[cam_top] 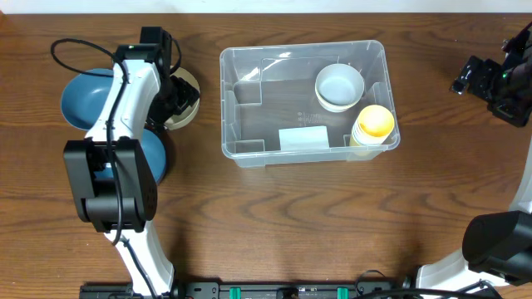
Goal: Pack container
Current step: 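Grasp the rim of the cream bowl with the left gripper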
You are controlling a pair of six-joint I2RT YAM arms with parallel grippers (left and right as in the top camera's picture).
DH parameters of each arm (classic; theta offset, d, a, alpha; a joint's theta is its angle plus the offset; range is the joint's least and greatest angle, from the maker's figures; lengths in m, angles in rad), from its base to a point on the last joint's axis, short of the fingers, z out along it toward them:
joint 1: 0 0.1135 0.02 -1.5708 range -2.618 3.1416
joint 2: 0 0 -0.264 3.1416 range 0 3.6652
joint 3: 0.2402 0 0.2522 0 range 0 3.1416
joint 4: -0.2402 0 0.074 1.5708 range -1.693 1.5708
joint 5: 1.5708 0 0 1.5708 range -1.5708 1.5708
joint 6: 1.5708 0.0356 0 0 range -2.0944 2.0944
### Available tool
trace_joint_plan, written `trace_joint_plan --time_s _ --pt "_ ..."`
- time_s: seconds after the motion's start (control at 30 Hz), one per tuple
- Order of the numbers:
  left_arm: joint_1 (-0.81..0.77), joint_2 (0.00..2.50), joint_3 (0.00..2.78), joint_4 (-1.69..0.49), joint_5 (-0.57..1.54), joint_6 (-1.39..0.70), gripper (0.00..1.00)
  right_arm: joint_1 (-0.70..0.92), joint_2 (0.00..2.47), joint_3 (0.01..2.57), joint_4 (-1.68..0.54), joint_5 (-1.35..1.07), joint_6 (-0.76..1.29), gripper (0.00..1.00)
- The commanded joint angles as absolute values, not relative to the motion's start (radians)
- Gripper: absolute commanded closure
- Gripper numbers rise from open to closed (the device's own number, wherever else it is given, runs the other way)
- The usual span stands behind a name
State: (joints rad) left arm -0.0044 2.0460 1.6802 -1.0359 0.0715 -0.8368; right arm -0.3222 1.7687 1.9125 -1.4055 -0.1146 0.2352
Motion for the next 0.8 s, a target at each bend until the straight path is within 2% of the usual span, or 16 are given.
trace_joint_plan --time_s 0.0,0.5,0.53,0.77 --pt "-0.007 2.048 1.665 -1.032 0.059 -1.01 0.16 -0.318 1.771 1.93 -1.406 -0.109 0.238 0.01" --pt "-0.007 2.091 1.638 -0.931 0.059 -1.034 0.19 -0.32 1.771 1.93 -1.406 -0.109 0.238 0.01" --pt "-0.007 2.1 1.638 -0.928 0.059 -1.034 0.22 -0.32 1.771 1.93 -1.406 -0.108 0.238 0.01" --pt "-0.007 2.125 1.638 -0.9 0.059 -1.034 0.72 -0.321 1.771 1.93 -1.406 -0.108 0.238 0.01"
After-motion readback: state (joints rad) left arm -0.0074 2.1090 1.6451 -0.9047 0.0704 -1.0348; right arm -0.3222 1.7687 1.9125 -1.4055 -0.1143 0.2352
